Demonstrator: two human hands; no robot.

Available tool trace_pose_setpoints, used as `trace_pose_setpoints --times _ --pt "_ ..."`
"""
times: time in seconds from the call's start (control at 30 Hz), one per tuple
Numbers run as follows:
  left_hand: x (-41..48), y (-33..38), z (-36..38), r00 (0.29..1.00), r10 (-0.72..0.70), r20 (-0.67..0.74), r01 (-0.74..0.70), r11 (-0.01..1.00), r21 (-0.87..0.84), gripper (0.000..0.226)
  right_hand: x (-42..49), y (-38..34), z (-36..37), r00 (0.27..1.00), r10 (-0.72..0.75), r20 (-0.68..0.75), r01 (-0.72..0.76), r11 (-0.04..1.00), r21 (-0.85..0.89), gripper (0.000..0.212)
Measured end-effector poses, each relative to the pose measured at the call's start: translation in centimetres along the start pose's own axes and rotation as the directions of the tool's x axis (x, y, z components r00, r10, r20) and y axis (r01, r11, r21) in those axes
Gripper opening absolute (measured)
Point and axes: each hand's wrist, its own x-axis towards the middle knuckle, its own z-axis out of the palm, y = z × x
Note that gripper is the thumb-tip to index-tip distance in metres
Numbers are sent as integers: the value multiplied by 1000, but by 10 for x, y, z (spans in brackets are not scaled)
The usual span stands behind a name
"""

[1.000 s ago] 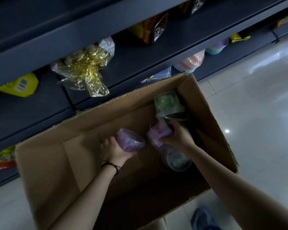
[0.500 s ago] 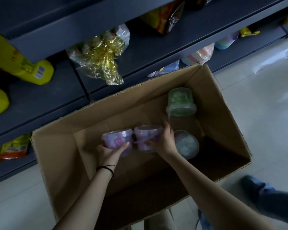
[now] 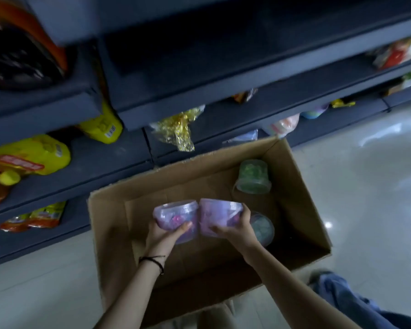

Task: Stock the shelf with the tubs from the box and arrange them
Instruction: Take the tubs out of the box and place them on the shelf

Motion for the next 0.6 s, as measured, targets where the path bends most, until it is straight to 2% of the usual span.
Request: trace_pose_setpoints --times 0.07,0.1,0.17,0.2,0.27,0.37,0.5,0.6 --pt "-31 31 -12 998 61 -1 -61 995 -79 53 -26 -28 -8 996 -69 58 68 997 30 112" --pt "-44 44 -19 997 79 -7 -80 990 -117 59 -40 -44 -12 990 -114 83 111 993 42 107" --pt "-71 74 -33 993 121 -7 -121 979 -164 61 -71 -79 -17 979 -175 101 172 984 39 122" --pt "-85 89 -41 989 146 -3 -144 971 -193 51 -85 -98 -18 973 -200 111 197 980 37 132" --pt "-109 115 -58 974 228 0 -222 946 -236 32 -111 -131 -17 953 -266 146 263 964 37 140" --pt "-133 142 -87 903 415 -110 -428 889 -163 42 -143 -173 -13 914 -365 177 371 928 -4 139" --pt "-164 168 -133 868 481 -120 -496 848 -187 55 -191 -215 6 880 -432 198 452 889 -68 148" --pt "-196 187 -168 807 572 -147 -588 757 -285 52 -226 -235 26 850 -474 231 503 860 -85 137"
